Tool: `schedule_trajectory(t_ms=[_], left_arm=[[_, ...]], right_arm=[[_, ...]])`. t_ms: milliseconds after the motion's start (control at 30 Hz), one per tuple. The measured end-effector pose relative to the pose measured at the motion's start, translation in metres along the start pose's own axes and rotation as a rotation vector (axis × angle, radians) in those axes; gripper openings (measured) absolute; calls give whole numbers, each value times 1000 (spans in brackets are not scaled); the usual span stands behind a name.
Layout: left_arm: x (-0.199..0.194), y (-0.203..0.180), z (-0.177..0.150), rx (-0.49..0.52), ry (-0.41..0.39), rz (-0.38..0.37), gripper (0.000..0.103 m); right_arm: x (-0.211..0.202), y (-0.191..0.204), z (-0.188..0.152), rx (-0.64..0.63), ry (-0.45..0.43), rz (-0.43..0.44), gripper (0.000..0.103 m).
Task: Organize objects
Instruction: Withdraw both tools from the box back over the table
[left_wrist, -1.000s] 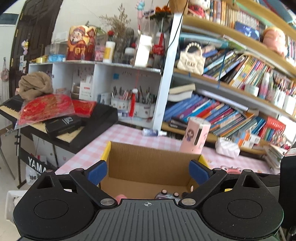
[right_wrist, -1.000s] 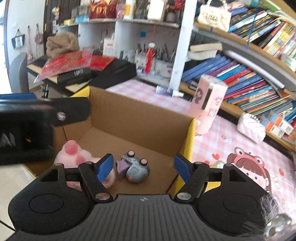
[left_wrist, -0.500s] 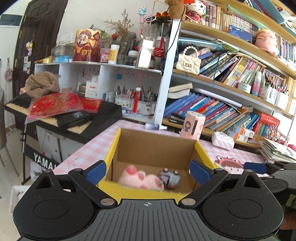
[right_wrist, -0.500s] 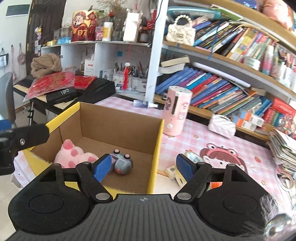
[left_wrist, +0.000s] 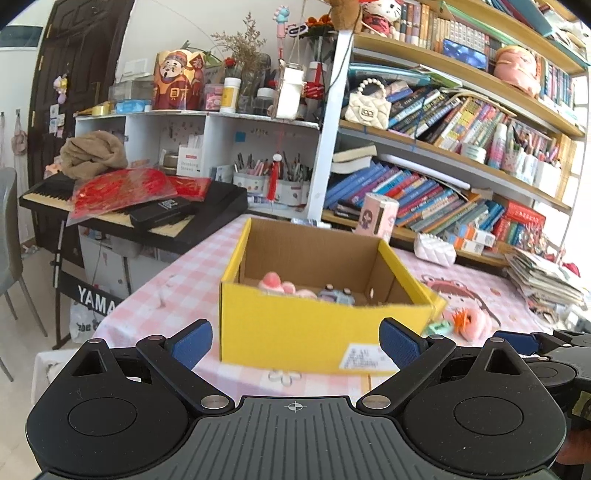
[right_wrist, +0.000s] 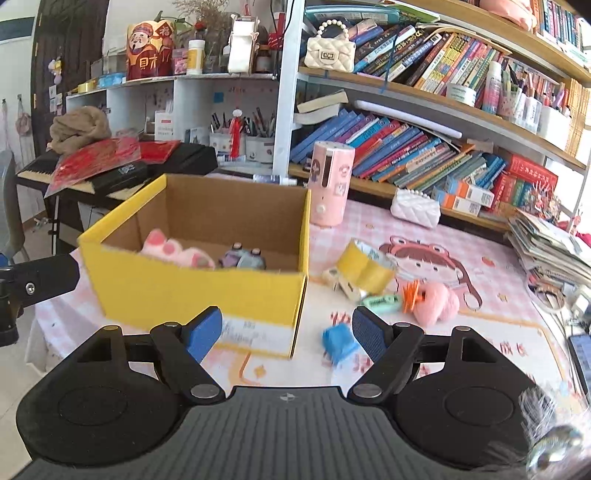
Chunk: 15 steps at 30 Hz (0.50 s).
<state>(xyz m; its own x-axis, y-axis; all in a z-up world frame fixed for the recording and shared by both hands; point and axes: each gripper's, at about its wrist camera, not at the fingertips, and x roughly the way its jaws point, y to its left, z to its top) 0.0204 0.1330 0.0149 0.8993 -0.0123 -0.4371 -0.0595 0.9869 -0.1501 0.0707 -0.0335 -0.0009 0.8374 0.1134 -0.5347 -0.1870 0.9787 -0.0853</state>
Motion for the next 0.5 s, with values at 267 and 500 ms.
schedule_trajectory(t_ms=[267, 500], left_arm=[[-14, -7, -22, 41, 83, -2, 99], [-15, -24, -40, 142, 183, -14, 99]], right_arm=[[-28, -1, -34, 36, 49, -13, 76], [-41, -12, -60, 109, 135, -43, 79]])
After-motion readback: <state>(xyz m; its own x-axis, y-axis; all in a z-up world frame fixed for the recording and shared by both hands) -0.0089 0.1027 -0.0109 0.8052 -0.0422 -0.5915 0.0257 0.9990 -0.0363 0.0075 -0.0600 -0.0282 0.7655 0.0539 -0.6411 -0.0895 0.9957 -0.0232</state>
